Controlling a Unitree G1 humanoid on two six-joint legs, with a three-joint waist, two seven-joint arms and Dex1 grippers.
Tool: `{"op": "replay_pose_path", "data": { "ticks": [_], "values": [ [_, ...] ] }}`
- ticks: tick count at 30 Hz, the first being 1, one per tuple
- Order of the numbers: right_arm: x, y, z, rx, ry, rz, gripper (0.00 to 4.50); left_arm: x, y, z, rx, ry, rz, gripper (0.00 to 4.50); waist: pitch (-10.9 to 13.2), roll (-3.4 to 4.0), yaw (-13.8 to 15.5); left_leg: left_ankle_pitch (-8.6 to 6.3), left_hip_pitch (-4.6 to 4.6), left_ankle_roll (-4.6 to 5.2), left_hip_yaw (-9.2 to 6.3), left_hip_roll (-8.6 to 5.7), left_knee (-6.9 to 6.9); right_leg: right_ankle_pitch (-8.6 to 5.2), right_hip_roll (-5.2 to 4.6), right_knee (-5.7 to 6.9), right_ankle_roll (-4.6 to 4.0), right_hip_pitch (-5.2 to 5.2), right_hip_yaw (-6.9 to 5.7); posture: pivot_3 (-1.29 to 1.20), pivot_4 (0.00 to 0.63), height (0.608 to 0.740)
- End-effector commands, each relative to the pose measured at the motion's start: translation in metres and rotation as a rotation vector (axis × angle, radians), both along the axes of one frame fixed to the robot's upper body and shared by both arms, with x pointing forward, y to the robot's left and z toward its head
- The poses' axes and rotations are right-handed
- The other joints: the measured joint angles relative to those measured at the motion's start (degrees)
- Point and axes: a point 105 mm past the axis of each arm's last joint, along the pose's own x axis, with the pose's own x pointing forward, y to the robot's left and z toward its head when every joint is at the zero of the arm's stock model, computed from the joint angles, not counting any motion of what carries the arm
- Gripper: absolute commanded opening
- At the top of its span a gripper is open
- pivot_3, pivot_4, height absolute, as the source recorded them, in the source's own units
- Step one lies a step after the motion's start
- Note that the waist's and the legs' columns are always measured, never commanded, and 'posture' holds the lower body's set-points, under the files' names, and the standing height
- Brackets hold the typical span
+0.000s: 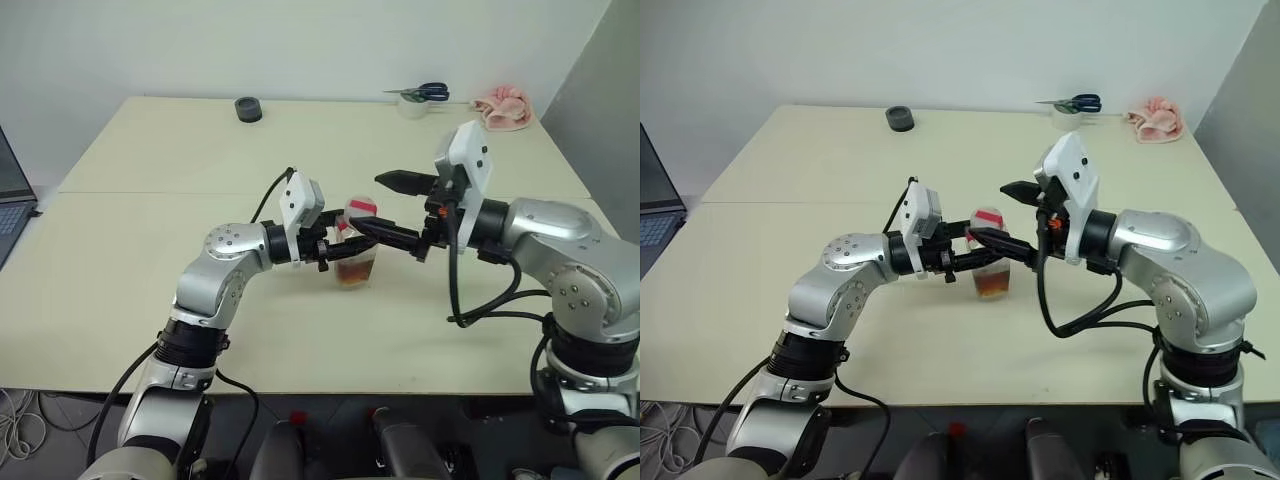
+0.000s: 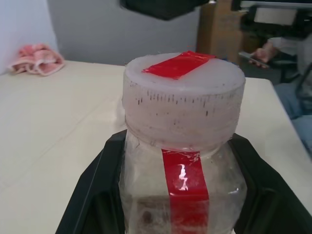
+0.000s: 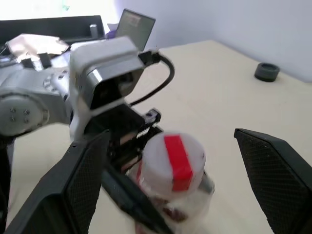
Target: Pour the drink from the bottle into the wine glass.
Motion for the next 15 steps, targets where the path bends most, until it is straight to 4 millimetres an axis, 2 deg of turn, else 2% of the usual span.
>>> {"op": "replay_pose_path", "data": {
  "ticks": [1, 7, 15],
  "values": [
    [-0.006, -0.001, 0.008, 0.037, -0.025, -0.068, 4.32, -0.008, -0.008, 0.017, -0.018, -0.072, -0.092, 2.15, 0.00, 0.00, 0.09, 0.00, -0.01, 0.00, 0.00, 0.00, 0.00, 0.00, 0.00, -0.01, 0.00, 0.00, 0.00, 0.00, 0.150, 0.740],
    [-0.008, -0.004, -0.006, 0.027, 0.034, -0.131, 4.32, -0.005, -0.011, 0.018, -0.021, -0.079, -0.107, 2.15, 0.00, 0.00, 0.12, 0.00, -0.02, 0.00, 0.00, 0.00, 0.00, 0.00, -0.01, -0.03, 0.00, 0.01, -0.01, 0.00, 0.150, 0.740],
    [-0.014, -0.008, -0.011, 0.041, 0.055, -0.167, 4.32, -0.003, -0.013, 0.016, -0.031, -0.075, -0.097, 2.15, 0.00, 0.00, 0.06, 0.00, -0.02, 0.01, 0.00, 0.00, -0.02, -0.01, -0.01, -0.03, 0.00, -0.01, 0.00, 0.00, 0.150, 0.740]
  ]
}}
